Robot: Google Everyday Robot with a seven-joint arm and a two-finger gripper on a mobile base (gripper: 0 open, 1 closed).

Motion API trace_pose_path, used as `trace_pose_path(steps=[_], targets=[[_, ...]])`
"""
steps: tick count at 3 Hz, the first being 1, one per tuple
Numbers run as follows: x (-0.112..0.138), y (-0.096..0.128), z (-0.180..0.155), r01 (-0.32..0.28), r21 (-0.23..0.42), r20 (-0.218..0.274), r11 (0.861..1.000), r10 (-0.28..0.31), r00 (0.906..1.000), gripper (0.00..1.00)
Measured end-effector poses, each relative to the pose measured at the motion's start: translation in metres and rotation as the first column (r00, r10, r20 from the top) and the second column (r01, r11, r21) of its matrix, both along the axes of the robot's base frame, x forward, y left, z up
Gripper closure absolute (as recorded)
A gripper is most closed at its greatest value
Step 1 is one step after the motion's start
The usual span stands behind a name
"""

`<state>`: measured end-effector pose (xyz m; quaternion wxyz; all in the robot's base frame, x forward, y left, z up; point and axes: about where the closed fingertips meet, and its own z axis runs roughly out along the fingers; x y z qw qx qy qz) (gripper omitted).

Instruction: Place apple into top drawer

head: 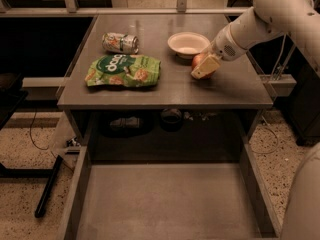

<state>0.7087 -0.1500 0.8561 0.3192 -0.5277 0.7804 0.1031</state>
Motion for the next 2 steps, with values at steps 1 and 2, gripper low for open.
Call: trace_pose_path(steps=[1,2], targets=[[0.0,0.0,0.0,0.0,0.0,0.0,1.0,0.0,1.0,0.88],[0.001,0.01,0.0,-0.015,-0.02,-0.024,1.0,0.015,0.9996,1.0]])
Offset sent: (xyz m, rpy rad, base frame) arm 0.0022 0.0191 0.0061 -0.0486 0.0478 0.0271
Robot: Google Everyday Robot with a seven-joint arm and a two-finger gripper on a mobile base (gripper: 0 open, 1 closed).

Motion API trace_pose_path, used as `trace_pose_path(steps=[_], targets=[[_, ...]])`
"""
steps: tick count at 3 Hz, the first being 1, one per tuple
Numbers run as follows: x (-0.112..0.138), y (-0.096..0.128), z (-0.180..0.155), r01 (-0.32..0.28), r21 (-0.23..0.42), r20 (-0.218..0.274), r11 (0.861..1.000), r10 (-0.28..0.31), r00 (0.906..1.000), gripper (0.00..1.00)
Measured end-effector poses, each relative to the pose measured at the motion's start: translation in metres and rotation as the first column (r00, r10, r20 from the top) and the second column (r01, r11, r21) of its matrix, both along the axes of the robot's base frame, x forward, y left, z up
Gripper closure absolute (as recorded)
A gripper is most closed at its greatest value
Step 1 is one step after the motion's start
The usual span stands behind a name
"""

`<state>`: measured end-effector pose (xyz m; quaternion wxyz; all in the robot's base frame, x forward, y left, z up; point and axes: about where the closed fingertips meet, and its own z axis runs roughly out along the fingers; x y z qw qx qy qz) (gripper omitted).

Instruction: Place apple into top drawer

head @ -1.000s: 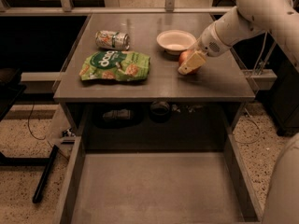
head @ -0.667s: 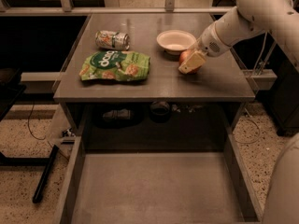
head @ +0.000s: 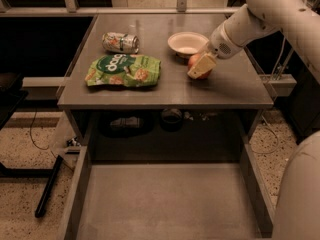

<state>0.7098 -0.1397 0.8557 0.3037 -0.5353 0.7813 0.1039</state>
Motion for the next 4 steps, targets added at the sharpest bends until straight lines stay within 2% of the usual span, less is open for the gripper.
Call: trace_pose_path(steps=[1,2,3,4], targets=[[-0.012,0.017,0.014,-0.041,-0.018,-0.002,0.999,0.041,0.9992,1.0],[-0.037,0.026,0.038,-0.085,-0.011,0.03,0.996,0.086,0.9959,1.0],[-0.073,0.017,0.055,-0.106,-0.006,0.064,0.994,0.106,0.9923,1.0],[-0.12,-0.006,0.059,-0.068,-0.014,0.059,0.998,0.068,0.9959,1.0]])
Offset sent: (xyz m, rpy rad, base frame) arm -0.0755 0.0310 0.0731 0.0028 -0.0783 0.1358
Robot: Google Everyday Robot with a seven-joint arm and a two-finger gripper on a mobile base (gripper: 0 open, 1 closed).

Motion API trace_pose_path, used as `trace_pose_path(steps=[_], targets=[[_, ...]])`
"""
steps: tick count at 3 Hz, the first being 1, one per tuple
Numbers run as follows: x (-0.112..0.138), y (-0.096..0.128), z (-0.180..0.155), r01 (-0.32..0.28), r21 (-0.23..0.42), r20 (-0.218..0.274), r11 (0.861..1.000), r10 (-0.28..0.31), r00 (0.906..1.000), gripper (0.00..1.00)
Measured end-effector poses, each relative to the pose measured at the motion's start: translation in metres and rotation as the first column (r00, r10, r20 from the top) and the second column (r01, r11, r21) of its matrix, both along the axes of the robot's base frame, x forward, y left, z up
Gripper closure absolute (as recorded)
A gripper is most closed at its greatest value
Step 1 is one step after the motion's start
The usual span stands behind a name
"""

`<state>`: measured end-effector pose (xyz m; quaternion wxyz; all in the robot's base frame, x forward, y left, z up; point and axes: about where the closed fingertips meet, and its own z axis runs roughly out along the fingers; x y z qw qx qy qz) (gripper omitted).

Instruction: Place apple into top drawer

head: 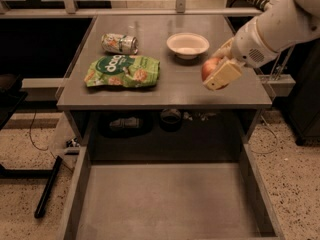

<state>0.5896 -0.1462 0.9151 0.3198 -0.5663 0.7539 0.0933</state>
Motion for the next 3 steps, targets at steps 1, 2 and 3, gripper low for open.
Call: trace_pose_path(steps=[1,2,3], targets=[[-0.049,-0.018,-0.004,0.05,0.026,-0.012,0.998,-0.049,0.9987,1.0],[-0.087,-0.019,-0.031,0.09,0.074,-0.054,0.993,-0.086,0.9948,1.0],[-0.117,-0.013,-0.077,0.109,0.097,-0.142,0.989,-0.095,0.9853,1.0]])
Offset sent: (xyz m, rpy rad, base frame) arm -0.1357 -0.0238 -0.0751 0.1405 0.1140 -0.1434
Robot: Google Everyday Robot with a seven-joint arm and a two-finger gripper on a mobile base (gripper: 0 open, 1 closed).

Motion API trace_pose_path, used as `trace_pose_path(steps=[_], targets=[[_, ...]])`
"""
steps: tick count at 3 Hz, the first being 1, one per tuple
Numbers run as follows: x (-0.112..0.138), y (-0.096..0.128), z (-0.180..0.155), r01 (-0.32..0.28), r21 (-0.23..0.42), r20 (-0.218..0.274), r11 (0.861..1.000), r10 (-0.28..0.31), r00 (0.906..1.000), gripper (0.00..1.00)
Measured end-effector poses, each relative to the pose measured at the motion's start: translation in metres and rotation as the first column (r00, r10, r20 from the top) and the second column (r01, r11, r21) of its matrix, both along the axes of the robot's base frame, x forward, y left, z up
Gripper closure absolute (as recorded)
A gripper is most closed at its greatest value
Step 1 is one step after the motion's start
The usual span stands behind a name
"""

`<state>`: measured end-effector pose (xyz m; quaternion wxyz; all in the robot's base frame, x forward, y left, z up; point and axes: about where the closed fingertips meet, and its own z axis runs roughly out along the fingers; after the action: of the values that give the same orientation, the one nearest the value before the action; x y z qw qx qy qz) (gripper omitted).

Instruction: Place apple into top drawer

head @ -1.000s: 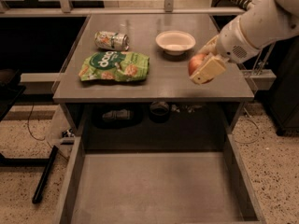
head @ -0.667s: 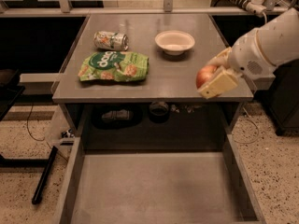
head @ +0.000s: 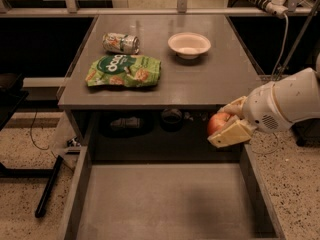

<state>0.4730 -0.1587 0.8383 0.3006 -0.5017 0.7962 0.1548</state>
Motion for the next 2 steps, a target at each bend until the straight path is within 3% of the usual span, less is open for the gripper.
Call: trace_pose_path(steps=[1,2], targets=[[-0.001,0.004,-0.007,-0.005,0.002,-0.006,1.0,0.005,1.0,1.0],[-0.006,0.01,-0.043,0.007,0.019,-0.032,1.0,-0.007,0.9995,1.0]])
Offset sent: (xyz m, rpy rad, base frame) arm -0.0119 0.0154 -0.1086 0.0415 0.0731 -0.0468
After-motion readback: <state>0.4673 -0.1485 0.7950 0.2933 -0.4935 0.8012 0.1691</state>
